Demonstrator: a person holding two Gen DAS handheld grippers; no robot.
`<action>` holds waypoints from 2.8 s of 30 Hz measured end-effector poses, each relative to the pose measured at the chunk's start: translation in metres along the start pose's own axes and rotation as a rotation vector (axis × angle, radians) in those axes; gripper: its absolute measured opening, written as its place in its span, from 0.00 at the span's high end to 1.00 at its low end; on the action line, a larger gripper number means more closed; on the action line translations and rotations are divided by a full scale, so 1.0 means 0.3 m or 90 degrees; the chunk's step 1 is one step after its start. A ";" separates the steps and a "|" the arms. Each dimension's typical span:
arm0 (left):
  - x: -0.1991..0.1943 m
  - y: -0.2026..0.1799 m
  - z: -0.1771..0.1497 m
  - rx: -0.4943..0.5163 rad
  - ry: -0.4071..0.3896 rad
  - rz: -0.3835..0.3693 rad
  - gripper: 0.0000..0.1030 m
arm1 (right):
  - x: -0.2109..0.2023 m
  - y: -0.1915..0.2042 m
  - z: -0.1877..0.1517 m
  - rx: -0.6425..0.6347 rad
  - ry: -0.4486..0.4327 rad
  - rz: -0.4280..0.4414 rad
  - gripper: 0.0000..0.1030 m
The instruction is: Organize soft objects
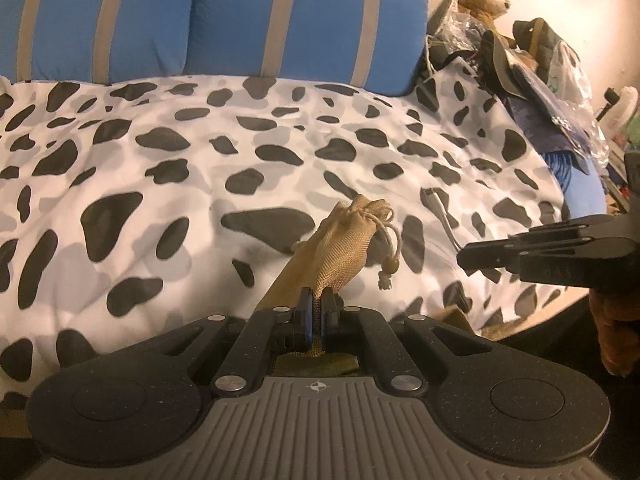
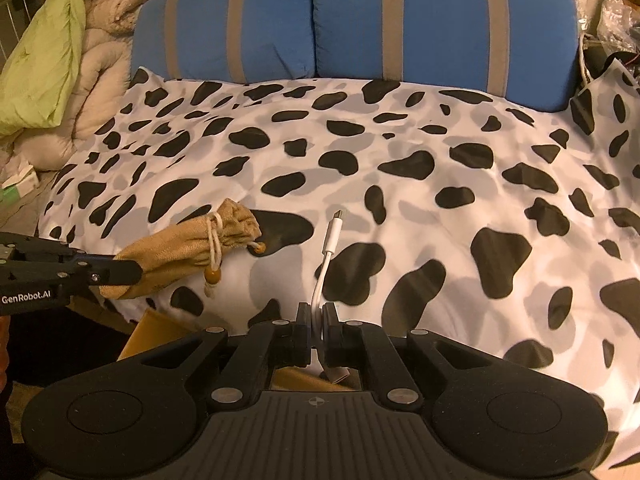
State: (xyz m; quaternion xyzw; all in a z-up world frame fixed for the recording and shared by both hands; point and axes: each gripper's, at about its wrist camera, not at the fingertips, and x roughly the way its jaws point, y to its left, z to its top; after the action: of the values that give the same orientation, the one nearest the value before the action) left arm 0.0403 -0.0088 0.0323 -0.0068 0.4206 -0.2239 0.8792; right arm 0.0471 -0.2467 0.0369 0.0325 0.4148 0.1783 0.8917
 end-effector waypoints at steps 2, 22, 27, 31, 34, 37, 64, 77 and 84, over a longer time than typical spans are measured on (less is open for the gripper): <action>-0.010 -0.009 -0.018 0.001 0.004 -0.005 0.96 | -0.011 0.012 -0.014 0.002 0.001 0.003 0.93; -0.041 -0.058 -0.141 0.005 0.085 -0.027 0.96 | -0.076 0.095 -0.139 -0.004 0.053 0.010 0.93; -0.023 -0.060 -0.149 0.010 0.111 -0.025 0.96 | -0.069 0.100 -0.146 -0.004 0.070 0.013 0.93; 0.031 -0.064 -0.157 0.018 0.170 -0.011 0.87 | -0.037 0.109 -0.149 -0.010 0.104 0.019 0.92; 0.055 -0.065 -0.163 0.027 0.197 0.016 0.56 | 0.003 0.119 -0.157 -0.021 0.149 0.021 0.86; 0.057 -0.055 -0.165 0.022 0.204 0.019 0.53 | 0.015 0.132 -0.163 -0.034 0.162 0.012 0.26; -0.001 -0.066 -0.163 -0.043 0.176 0.115 0.00 | -0.003 0.142 -0.195 0.004 0.190 -0.106 0.00; -0.021 -0.088 -0.221 -0.064 0.243 0.164 0.00 | -0.049 0.195 -0.256 0.030 0.213 -0.133 0.00; -0.009 -0.083 -0.245 -0.078 0.278 0.173 0.00 | -0.030 0.180 -0.288 0.053 0.262 -0.158 0.00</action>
State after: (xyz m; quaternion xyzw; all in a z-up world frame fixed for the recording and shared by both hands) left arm -0.0254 -0.0172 -0.0083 0.0449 0.6105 -0.0742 0.7873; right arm -0.0388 -0.2071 -0.0017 -0.0190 0.5952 0.0527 0.8016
